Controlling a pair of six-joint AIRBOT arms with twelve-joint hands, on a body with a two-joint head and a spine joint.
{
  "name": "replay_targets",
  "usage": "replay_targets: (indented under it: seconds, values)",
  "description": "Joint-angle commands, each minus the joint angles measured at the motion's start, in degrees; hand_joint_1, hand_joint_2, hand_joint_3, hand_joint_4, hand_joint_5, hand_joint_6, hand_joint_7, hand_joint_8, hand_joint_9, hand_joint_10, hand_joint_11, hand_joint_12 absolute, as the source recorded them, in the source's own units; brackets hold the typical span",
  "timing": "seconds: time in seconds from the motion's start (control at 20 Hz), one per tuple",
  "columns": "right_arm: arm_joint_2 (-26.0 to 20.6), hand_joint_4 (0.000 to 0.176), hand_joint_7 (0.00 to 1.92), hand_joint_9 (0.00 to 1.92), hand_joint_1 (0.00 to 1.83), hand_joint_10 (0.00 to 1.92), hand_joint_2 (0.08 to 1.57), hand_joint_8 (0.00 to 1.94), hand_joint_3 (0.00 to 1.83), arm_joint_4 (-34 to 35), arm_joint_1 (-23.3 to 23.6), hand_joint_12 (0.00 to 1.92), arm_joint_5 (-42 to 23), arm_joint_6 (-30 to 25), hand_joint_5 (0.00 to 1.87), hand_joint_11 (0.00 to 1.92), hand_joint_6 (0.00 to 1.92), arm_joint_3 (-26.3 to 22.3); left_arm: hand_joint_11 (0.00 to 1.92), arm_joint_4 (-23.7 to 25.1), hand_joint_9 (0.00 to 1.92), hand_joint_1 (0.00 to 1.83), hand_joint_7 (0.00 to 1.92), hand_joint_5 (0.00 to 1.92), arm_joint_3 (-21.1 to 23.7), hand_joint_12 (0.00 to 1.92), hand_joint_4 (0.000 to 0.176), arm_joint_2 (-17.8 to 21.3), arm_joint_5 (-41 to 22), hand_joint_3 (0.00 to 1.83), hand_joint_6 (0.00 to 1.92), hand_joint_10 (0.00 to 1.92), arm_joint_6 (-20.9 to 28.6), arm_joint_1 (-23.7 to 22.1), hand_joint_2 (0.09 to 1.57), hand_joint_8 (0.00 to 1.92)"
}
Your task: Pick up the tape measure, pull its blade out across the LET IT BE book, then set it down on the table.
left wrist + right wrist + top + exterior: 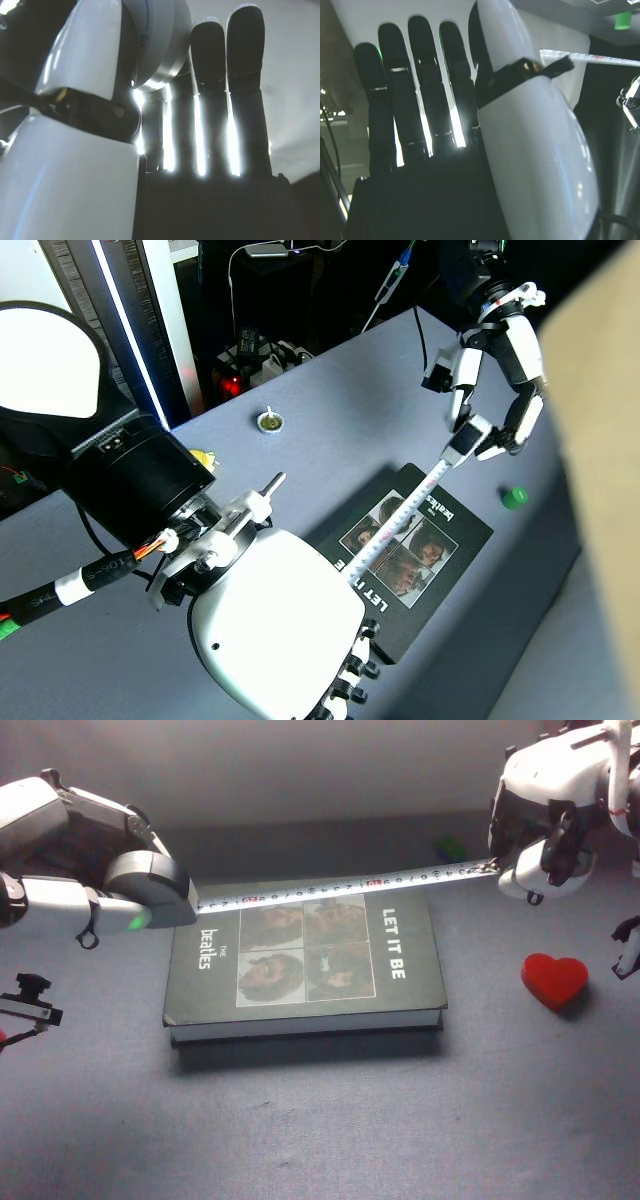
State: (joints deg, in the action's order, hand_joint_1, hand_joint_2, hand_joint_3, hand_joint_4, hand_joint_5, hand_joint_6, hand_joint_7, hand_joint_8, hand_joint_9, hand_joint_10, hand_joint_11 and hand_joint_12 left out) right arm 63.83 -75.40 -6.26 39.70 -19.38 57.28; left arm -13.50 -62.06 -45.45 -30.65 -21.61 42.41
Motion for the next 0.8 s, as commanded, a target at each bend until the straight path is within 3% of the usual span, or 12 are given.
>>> replay_targets:
  seconds: [0.0, 0.25, 0.3, 0.35, 0.4, 0.65, 0.7, 0.75]
  values:
    - [-0.1, 0.0, 0.91, 0.84, 0.96, 0.17, 1.13, 0.03, 0.0, -3.6, 0.7, 1.08, -0.4, 0.0, 0.9, 0.48, 0.04, -0.1, 0.89, -0.5, 0.94, 1.38, 0.96, 0.92, -0.1, 1.15, 0.0, 0.3, -7.3, 0.0, 0.85, 1.28, 0.6, -0.7, 1.12, 1.04]
    - [0.1, 0.0, 0.92, 0.84, 0.96, 0.15, 1.13, 0.02, 0.0, -3.2, 0.5, 1.07, -0.3, 0.1, 0.9, 0.48, 0.03, -1.0, 0.9, -0.5, 0.93, 1.38, 0.94, 0.91, 0.1, 1.14, 0.0, 0.3, -7.3, 0.0, 0.88, 1.28, 0.6, -0.7, 1.12, 1.06]
    - [0.0, 0.021, 0.93, 0.86, 1.0, 0.14, 1.16, 0.01, 0.01, -3.2, 0.5, 1.07, -0.3, 0.1, 0.88, 0.51, 0.92, -1.3, 0.9, -0.5, 0.92, 1.38, 0.95, 0.9, 0.1, 1.14, 0.0, 0.3, -7.3, 0.0, 0.88, 1.29, 0.6, -0.7, 1.12, 1.05]
    - [-0.1, 0.025, 0.94, 0.86, 1.01, 0.14, 1.19, 0.01, 0.0, -3.2, 0.6, 1.09, -0.3, 0.1, 0.83, 0.5, 1.17, -1.7, 0.89, -0.5, 0.92, 1.38, 0.96, 0.89, 0.1, 1.14, 0.0, 0.4, -7.3, 0.0, 0.88, 1.29, 0.6, -0.7, 1.12, 1.05]
    - [-0.4, 0.019, 0.95, 0.87, 1.01, 0.14, 1.19, 0.01, 0.0, -3.1, 0.8, 1.1, -0.3, 0.1, 0.82, 0.5, 1.22, -2.1, 0.88, -0.5, 0.92, 1.38, 0.96, 0.89, 0.2, 1.13, 0.0, 0.4, -7.3, 0.0, 0.88, 1.29, 0.6, -0.6, 1.13, 1.05]
    - [-1.9, 0.017, 0.96, 0.88, 1.01, 0.14, 1.2, 0.01, 0.0, -2.9, 1.6, 1.11, -0.5, 1.3, 0.81, 0.5, 1.24, -4.8, 0.86, -0.4, 0.9, 1.38, 0.96, 0.89, 0.2, 1.17, 0.0, 0.5, -7.4, 0.0, 0.9, 1.32, 1.5, -0.1, 1.13, 1.04]
    - [-2.1, 0.0, 0.95, 0.87, 0.97, 0.13, 1.15, 0.01, 0.0, -2.9, 1.6, 1.11, -0.5, 1.5, 0.73, 0.48, 0.62, -5.1, 0.87, -0.3, 0.9, 1.38, 0.97, 0.9, 0.2, 1.18, 0.0, 0.6, -7.4, 0.0, 0.89, 1.31, 1.5, -0.1, 1.12, 1.03]
    - [-2.3, 0.0, 0.93, 0.86, 0.96, 0.11, 1.14, 0.01, 0.0, -2.9, 1.6, 1.07, -0.5, 1.6, 0.77, 0.46, 0.29, -5.1, 0.88, -0.3, 0.91, 1.38, 0.98, 0.89, 0.2, 1.19, 0.0, 0.6, -7.5, 0.0, 0.88, 1.32, 1.5, 0.0, 1.12, 1.01]
